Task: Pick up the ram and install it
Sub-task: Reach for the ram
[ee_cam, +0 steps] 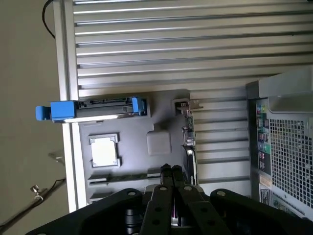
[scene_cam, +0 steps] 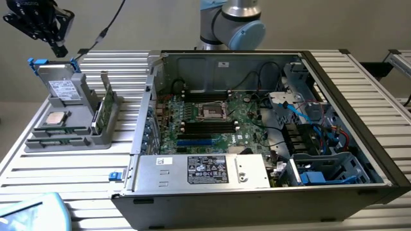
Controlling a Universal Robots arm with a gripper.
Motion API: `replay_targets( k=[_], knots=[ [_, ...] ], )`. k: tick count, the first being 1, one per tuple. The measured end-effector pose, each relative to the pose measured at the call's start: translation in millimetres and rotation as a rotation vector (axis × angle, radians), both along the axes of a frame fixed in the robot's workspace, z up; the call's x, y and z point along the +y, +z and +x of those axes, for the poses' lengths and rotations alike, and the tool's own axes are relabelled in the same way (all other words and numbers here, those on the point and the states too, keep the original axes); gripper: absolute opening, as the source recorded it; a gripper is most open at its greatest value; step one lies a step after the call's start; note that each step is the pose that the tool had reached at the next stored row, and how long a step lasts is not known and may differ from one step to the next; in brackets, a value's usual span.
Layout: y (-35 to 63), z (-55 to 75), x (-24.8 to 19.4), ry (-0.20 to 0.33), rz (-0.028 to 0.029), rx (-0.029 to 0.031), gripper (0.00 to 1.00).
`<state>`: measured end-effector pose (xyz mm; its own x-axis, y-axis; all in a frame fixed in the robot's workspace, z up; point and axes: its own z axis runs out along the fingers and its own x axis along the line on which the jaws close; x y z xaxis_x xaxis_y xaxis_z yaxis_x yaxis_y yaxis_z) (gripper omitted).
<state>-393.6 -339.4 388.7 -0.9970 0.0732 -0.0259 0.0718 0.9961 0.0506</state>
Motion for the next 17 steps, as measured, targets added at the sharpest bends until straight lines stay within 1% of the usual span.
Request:
replay_targets(
  k=[1, 2, 4, 6, 7, 10, 11, 13, 15, 16, 17],
  knots=[
    [-0.1, -3.2, -0.2, 0.000, 0.0006, -0.0034, 0.10],
    [-0.1, -5.8, -0.8, 0.000, 0.0018, -0.0055, 0.10],
    [-0.1, -10.9, -2.4, 0.000, 0.0049, -0.0084, 0.10],
    [-0.1, -15.2, -4.8, 0.000, 0.0096, -0.0098, 0.10],
    [-0.1, -16.9, -6.4, 0.000, 0.0125, -0.0098, 0.10],
    [-0.1, -20.9, -12.6, 0.000, 0.0253, -0.0088, 0.10],
    [-0.2, -22.0, -15.1, 0.000, 0.0297, -0.0066, 0.10],
    [-0.3, -24.4, -20.0, 0.000, 0.0379, 0.0005, 0.10],
    [-0.6, -26.4, -24.2, 0.000, 0.0453, 0.0134, 0.10],
    [-0.8, -27.3, -26.3, -0.001, 0.0488, 0.0211, 0.10],
    [-0.9, -28.1, -28.5, -0.001, 0.0521, 0.0301, 0.10]
  ],
)
